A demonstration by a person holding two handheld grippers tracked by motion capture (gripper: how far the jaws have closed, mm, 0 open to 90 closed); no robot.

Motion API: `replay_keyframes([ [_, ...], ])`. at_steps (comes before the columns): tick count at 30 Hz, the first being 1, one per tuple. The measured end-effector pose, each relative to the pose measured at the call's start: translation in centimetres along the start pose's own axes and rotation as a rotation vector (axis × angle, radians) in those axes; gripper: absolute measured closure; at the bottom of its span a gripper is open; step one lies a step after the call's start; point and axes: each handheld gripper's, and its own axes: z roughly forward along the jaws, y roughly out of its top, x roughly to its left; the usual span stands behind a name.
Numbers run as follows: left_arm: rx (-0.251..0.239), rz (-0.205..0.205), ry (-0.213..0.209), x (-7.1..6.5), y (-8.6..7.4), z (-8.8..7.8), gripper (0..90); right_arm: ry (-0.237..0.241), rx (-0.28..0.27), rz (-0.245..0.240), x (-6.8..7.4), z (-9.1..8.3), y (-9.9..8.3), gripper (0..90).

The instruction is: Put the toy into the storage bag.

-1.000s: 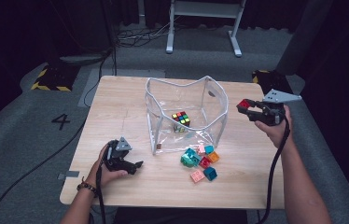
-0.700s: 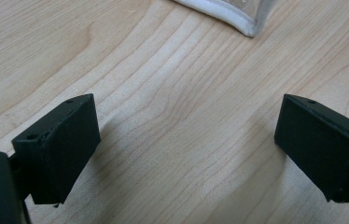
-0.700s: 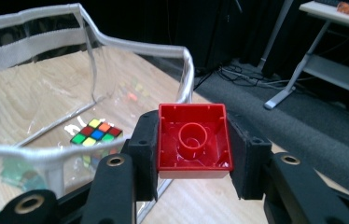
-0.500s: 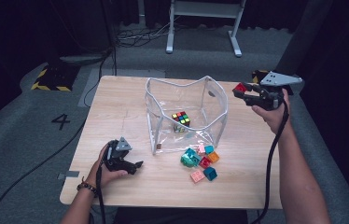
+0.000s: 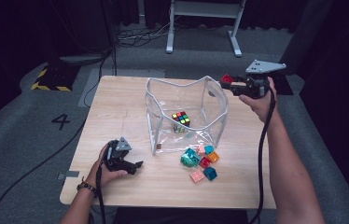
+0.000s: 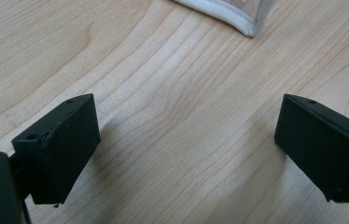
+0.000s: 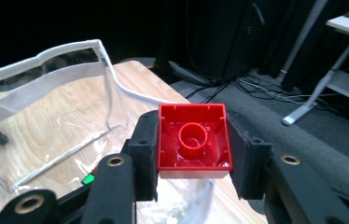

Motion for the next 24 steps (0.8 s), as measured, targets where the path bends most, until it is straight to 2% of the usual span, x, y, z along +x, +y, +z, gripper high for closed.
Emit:
replay_keyframes([
  [1, 0.0, 0.0, 0.0, 0.0, 0.0, 0.0, 6.9, 0.012, 0.008, -0.007, 0.1, 0.8, 0.4, 59.1],
  [4, 0.0, 0.001, 0.0, 0.0, 0.0, 0.0, 6.9, 0.022, 0.025, -0.018, 0.2, 1.4, 0.7, 59.1],
  [5, 0.0, 0.0, 0.0, 0.0, 0.0, 0.0, 6.9, 0.034, 0.038, -0.024, 0.4, 2.1, 1.1, 59.1],
  [12, 0.001, -0.001, 0.0, 0.0, 0.0, 0.0, 6.9, 0.077, 0.061, -0.046, 0.8, 3.9, 1.7, 59.1],
  [14, 0.0, 0.0, 0.0, 0.0, 0.0, 0.0, 6.9, 0.083, 0.065, -0.037, 0.8, 4.1, 1.8, 59.1],
  [15, 0.0, 0.0, -0.001, 0.0, 0.0, 0.0, 6.9, 0.102, 0.071, -0.052, 0.9, 4.8, 1.9, 59.1],
  [20, 0.0, 0.0, 0.0, 0.0, 0.0, 0.0, 6.9, 0.124, 0.101, -0.076, 1.4, 6.0, 2.3, 59.1],
  [22, 0.0, 0.0, 0.0, 0.0, 0.0, 0.0, 6.9, 0.113, 0.119, -0.09, 1.6, 6.5, 2.4, 59.1],
  [24, 0.0, 0.001, 0.0, 0.0, 0.0, 0.0, 6.9, 0.122, 0.128, -0.092, 1.7, 6.8, 2.4, 59.1],
])
